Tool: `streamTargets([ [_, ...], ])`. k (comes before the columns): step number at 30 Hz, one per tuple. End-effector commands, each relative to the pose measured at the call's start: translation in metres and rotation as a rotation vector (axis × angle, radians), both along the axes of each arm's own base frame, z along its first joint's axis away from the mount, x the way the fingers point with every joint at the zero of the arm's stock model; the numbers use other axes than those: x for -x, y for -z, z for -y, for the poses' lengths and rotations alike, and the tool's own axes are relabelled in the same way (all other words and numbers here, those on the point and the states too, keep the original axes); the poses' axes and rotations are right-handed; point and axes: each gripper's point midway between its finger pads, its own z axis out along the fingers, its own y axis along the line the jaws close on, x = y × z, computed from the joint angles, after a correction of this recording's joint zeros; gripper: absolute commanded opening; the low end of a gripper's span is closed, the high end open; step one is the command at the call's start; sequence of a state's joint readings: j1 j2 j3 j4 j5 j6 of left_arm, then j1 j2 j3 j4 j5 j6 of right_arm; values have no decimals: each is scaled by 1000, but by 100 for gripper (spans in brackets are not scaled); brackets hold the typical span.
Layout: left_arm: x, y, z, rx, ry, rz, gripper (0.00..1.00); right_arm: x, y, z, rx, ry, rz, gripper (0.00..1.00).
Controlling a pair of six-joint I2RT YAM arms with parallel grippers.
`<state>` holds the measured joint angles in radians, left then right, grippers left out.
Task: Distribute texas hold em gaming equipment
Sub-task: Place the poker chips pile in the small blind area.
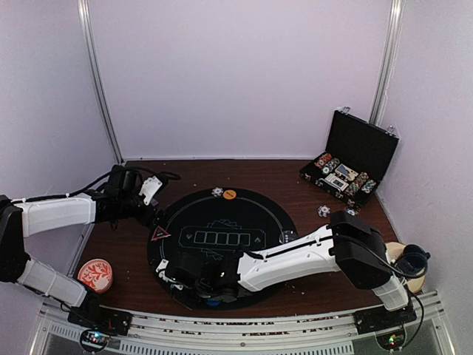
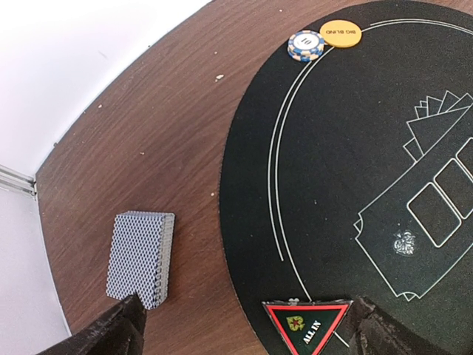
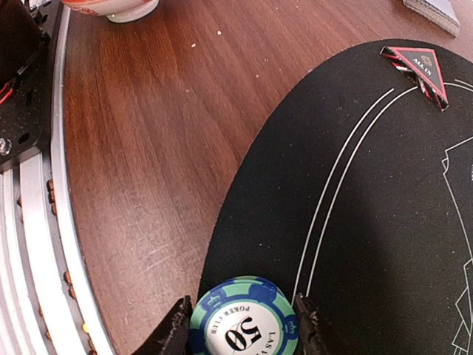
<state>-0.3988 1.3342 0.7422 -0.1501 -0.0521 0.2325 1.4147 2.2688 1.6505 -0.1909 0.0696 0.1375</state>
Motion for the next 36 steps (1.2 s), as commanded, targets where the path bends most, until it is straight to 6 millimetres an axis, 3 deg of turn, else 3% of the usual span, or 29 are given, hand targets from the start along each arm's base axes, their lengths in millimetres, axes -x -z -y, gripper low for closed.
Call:
streamTargets([
  [1, -12, -15, 3, 35, -9, 49, 98, 3, -5, -5, -4, -10, 5, 44],
  [27, -12, -13, 3, 34, -7, 43, 98, 0, 9, -5, 29, 5, 16, 47],
  [31, -13, -13, 3, 34, -9, 43, 98, -2, 1, -5, 26, 12, 27, 55],
  [36, -13, -13, 3, 36, -10, 41, 98, -7, -28, -2, -23, 33, 52, 69],
])
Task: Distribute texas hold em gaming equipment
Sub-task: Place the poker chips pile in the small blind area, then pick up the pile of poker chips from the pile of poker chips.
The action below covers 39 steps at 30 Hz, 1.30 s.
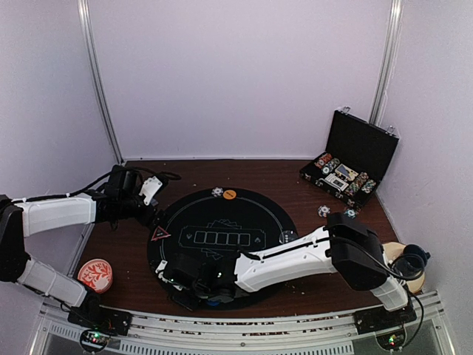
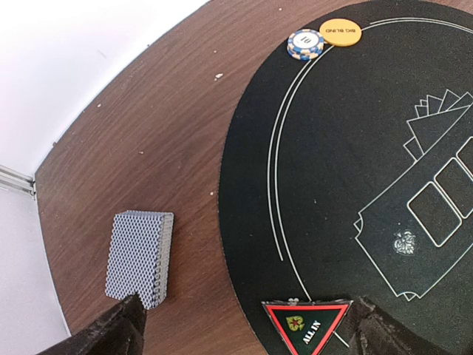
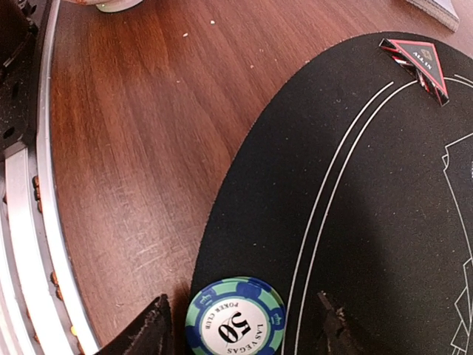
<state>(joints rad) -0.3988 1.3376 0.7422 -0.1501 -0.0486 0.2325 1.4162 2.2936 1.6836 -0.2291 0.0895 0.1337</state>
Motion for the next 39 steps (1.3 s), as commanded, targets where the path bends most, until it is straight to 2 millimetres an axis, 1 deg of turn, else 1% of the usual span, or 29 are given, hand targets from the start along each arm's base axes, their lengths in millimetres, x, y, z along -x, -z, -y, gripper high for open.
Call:
streamTargets([
  [1, -13, -15, 3, 34, -12, 47, 98, -6, -40, -1, -64, 29, 45, 72],
  [4, -13, -15, 3, 34, -12, 47, 98, -11, -59, 6, -90, 55, 54, 82],
  [7, -13, -15, 3, 35, -12, 48, 98, -24, -80, 21, -118, 119, 71, 98],
  [8, -13, -16, 3, 35, -11, 49, 98, -29, -86, 28, -124, 140, 77, 100],
  [10, -13, -15, 3, 35, -13, 48, 98, -45, -100, 48, -135, 210, 97, 100],
  [11, -13, -15, 2, 35, -13, 48, 98, -57, -101, 64, -128, 256, 104, 100],
  [13, -13, -16, 2, 35, -14, 49, 98, -82, -115, 94, -144, 360, 111, 100],
  [15, -13, -16, 2, 35, -13, 48, 98, -113, -124, 134, -153, 493, 107, 100],
  [17, -13, -15, 2, 36, -14, 47, 98, -142, -129, 178, -154, 627, 111, 100],
  [20, -13, -15, 1, 36, -17, 46, 98, -182, -135, 251, -143, 829, 134, 100],
  [21, -13, -16, 2, 38, -15, 47, 98, -193, -135, 274, -138, 890, 138, 100],
  [22, -13, -15, 2, 37, -16, 45, 98, -202, -141, 299, -152, 953, 144, 100],
  [24, -13, -15, 1, 36, -17, 45, 98, -218, -140, 343, -150, 1060, 144, 100],
  [26, -14, -15, 1, 36, -18, 45, 98, -229, -138, 384, -143, 1165, 153, 100],
  [29, -14, -16, 1, 35, -18, 46, 98, -241, -126, 442, -112, 1308, 168, 100],
  [32, -13, -16, 1, 39, -16, 46, 98, -247, -108, 489, -91, 1417, 163, 100],
  [34, -13, -15, 1, 39, -15, 44, 98, -248, -98, 514, -78, 1481, 157, 100],
  [39, -13, -13, 2, 37, -13, 38, 98, -249, -88, 545, -66, 1583, 156, 98],
])
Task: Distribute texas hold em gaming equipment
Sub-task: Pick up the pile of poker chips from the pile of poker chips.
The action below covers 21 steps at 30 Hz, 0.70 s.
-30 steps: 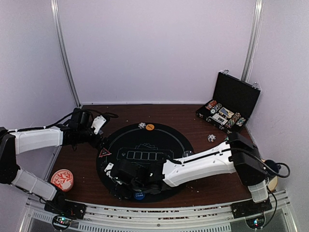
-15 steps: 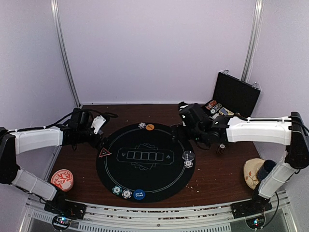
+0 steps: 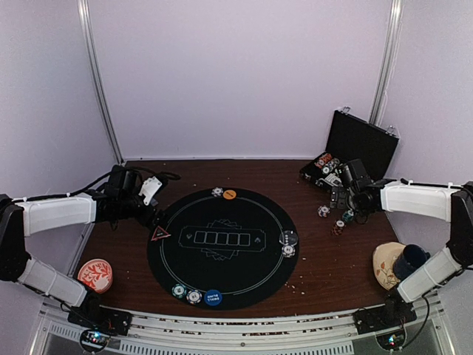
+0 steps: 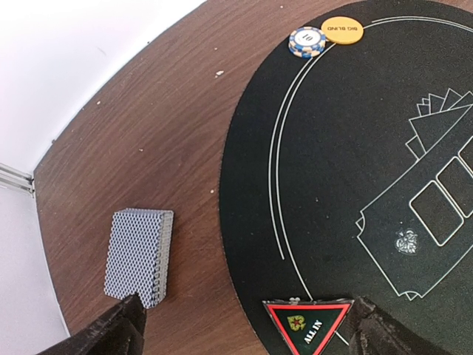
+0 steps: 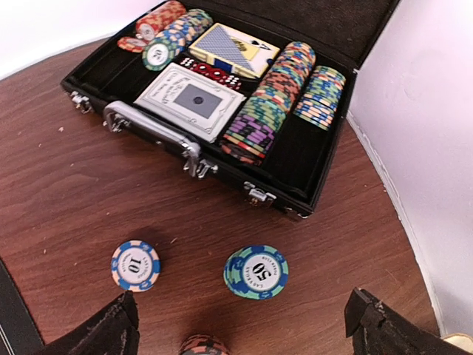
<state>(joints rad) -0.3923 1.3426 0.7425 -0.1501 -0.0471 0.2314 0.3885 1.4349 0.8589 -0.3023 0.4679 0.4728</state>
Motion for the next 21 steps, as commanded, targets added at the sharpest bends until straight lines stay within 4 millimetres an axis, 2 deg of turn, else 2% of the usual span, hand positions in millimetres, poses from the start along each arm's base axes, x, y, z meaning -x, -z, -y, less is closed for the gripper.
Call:
streamTargets([
  [1, -12, -15, 4, 38, -8, 44, 98, -4, 0, 19, -25, 81, 42, 98],
  [6, -12, -18, 5, 44, -4, 49, 98, -2, 16, 33, -88, 127, 53, 95],
  [15, -12, -15, 5, 41, -4, 43, 98, -17, 52, 35, -135, 153, 8, 91],
  [21, -13, -11, 5, 37, -2, 33, 98, -20, 57, 41, -144, 177, 13, 86],
])
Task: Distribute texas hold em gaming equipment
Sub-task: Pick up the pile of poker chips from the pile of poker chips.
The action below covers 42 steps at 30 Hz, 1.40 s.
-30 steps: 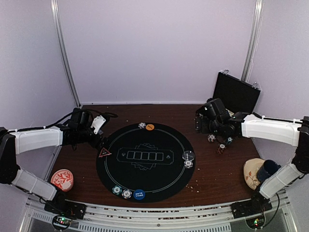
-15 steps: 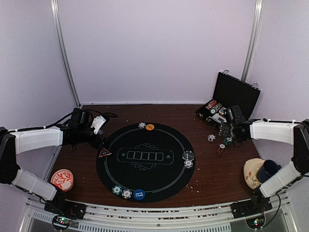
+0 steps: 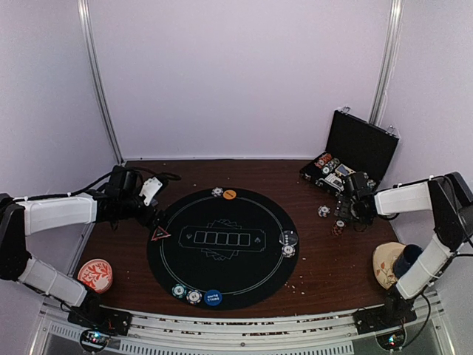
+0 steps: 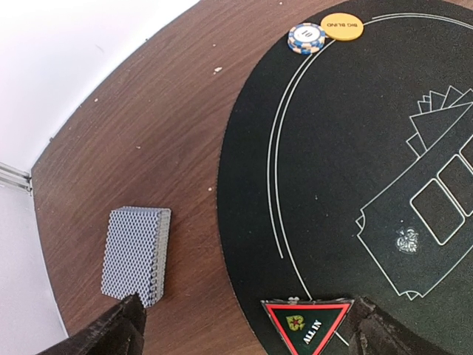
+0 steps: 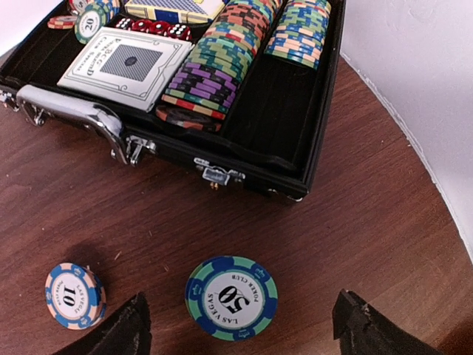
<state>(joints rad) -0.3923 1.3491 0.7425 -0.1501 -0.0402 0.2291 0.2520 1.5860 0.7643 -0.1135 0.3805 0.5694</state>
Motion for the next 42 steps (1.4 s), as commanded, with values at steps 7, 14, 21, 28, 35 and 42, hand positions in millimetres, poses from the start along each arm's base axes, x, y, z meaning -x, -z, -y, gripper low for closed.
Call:
streamTargets([
  [7, -13, -13, 4, 34, -6, 42, 98, -21, -2, 9, -41, 46, 50, 82],
  [14, -13, -13, 5, 35, -4, 42, 98, -27, 9, 8, -47, 45, 28, 79],
  [21, -13, -14, 5, 37, -3, 43, 98, -26, 12, 9, -46, 47, 23, 73],
  [28, -13, -15, 5, 38, -2, 43, 98, -27, 20, 6, -56, 30, 0, 69],
  [35, -13, -14, 5, 38, 0, 43, 98, -28, 20, 6, -56, 31, 4, 62],
  [42, -13, -15, 5, 40, -1, 43, 98, -27, 20, 6, -54, 31, 4, 52],
])
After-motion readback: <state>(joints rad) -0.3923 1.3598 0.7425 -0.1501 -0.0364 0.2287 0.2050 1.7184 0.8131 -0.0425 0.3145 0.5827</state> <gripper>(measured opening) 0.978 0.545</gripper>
